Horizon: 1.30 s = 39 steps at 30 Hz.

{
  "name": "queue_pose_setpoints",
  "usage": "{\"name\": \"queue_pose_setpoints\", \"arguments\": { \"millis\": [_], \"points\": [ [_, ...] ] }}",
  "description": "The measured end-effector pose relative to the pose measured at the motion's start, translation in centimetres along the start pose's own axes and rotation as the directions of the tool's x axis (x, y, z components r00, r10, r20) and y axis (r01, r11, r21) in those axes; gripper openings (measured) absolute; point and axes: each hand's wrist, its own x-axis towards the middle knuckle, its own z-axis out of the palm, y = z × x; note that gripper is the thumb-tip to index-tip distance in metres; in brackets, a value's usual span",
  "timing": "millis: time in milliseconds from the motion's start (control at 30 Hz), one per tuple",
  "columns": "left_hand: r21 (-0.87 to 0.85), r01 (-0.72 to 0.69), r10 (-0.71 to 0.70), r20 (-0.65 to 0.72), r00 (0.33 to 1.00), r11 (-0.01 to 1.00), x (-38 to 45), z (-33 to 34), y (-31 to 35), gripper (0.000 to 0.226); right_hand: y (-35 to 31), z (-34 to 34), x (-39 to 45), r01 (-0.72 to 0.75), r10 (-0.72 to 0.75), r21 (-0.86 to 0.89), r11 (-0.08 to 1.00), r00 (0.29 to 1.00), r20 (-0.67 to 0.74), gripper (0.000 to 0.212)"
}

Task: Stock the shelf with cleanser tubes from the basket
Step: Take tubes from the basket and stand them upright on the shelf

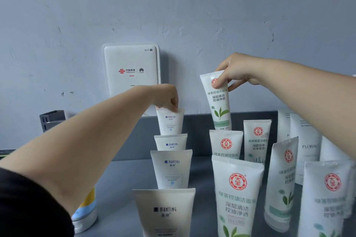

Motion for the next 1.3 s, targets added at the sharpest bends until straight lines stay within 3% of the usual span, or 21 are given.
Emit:
{"name": "queue_pose_setpoints", "arguments": {
  "millis": [367,667,900,1300],
  "points": [
    [-0.072,0.038,-0.023,0.202,0.979,0.997,1.6,3.0,0.1,0.016,1.4,1.7,0.7,0.017,0.030,-0.301,0.953,0.988,0.153,0.014],
    [-0.098,0.046,-0.022,0.233,0.972,0.994,2.0,3.3,-0.1,0.012,1.9,3.7,1.2,0.057,0.093,-0.491,0.869,0.957,0.275,0.018],
    [-0.104,0.065,-0.036,0.252,0.967,0.992,1.7,3.3,-0.2,0.013,1.7,4.3,1.1,0.060,0.130,-0.545,0.836,0.944,0.303,0.022],
    [0.025,0.035,-0.040,0.242,0.969,0.999,0.8,3.0,0.8,0.020,2.1,5.5,0.7,0.049,0.185,-0.553,0.832,0.915,0.359,0.022]
  ]
}}
